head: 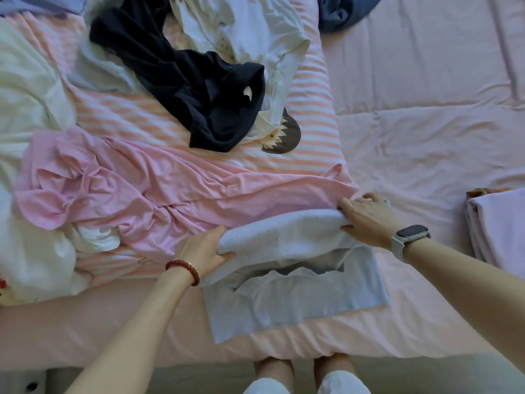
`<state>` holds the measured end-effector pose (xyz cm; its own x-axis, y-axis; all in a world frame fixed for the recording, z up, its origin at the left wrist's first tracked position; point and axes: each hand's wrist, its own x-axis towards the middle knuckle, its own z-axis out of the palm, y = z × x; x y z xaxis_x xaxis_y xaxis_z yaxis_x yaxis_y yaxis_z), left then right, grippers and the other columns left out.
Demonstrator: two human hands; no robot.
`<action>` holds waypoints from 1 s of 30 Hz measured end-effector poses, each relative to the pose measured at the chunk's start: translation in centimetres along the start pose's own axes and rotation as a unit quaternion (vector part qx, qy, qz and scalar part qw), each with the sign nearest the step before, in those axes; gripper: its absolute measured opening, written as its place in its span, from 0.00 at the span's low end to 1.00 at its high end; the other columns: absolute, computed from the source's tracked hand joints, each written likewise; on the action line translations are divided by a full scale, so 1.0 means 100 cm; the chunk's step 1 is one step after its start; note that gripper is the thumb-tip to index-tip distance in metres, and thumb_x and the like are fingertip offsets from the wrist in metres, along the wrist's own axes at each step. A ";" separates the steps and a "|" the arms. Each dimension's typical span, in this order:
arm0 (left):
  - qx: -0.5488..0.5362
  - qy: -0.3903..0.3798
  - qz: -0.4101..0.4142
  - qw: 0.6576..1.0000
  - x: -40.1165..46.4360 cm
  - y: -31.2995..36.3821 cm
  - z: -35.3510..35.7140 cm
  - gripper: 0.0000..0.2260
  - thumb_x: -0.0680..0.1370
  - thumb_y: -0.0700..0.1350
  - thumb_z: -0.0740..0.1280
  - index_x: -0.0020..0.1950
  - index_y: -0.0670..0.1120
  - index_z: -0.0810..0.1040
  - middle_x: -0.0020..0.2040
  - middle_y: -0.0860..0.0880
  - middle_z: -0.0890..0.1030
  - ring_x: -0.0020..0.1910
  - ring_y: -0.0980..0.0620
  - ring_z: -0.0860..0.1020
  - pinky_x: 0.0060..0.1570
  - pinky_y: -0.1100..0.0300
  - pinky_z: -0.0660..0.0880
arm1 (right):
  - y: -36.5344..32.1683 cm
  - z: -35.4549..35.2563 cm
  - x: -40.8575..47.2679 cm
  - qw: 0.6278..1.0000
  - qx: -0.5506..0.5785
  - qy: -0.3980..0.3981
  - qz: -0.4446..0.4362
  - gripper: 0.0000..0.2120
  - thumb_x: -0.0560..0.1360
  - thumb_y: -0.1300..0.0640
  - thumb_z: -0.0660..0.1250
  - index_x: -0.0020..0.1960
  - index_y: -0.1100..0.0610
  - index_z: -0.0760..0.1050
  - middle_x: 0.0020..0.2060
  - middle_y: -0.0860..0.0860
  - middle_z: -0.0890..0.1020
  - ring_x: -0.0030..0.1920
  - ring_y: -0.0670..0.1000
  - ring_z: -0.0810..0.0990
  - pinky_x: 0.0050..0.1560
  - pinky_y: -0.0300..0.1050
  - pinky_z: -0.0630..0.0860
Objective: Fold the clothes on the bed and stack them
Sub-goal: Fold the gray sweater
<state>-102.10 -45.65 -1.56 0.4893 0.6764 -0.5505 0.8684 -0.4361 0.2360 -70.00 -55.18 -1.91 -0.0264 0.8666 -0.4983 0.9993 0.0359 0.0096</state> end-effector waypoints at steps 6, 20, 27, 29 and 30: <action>-0.067 0.018 -0.011 0.998 -0.061 0.015 -0.004 0.14 0.72 0.56 0.69 0.55 0.55 0.75 0.49 0.54 0.81 0.51 0.49 0.78 0.40 0.58 0.65 | -0.014 0.006 -0.082 0.996 0.091 0.015 0.005 0.14 0.78 0.49 0.59 0.62 0.51 0.70 0.54 0.50 0.78 0.53 0.55 0.77 0.47 0.47 0.69; -0.289 -0.275 -0.009 0.917 -0.204 0.058 -0.005 0.27 0.56 0.62 0.75 0.48 0.47 0.83 0.45 0.47 0.85 0.45 0.49 0.83 0.49 0.54 0.79 | 0.005 -0.031 -0.248 0.879 0.408 -0.246 0.005 0.07 0.70 0.52 0.73 0.40 0.53 0.76 0.37 0.46 0.79 0.39 0.44 0.76 0.44 0.42 0.74; -0.183 -0.117 -0.030 0.976 -0.115 0.069 0.025 0.08 0.71 0.48 0.73 0.36 0.50 0.76 0.34 0.52 0.79 0.36 0.51 0.78 0.33 0.62 0.69 | 0.005 0.010 -0.175 0.971 0.225 -0.060 0.058 0.11 0.73 0.52 0.66 0.53 0.55 0.75 0.48 0.52 0.80 0.50 0.55 0.77 0.47 0.45 0.71; -0.144 -0.079 -0.017 0.986 -0.080 0.067 0.030 0.08 0.70 0.52 0.72 0.42 0.49 0.78 0.40 0.48 0.81 0.45 0.47 0.79 0.39 0.59 0.70 | 0.011 0.025 -0.144 0.975 0.209 -0.021 0.074 0.10 0.73 0.51 0.64 0.52 0.54 0.74 0.49 0.53 0.80 0.52 0.57 0.77 0.48 0.48 0.73; -0.123 -0.063 -0.009 0.990 -0.063 0.064 0.029 0.10 0.69 0.53 0.72 0.46 0.49 0.80 0.44 0.47 0.82 0.47 0.46 0.79 0.42 0.58 0.71 | 0.014 0.030 -0.129 0.978 0.191 -0.009 0.081 0.10 0.73 0.50 0.64 0.53 0.53 0.74 0.50 0.53 0.80 0.52 0.57 0.77 0.47 0.48 0.72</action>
<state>-99.84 -54.41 1.06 0.4734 0.5959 -0.6486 0.8776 -0.2560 0.4054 -68.16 -67.79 1.89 0.1294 0.8368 -0.5320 0.9275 -0.2919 -0.2336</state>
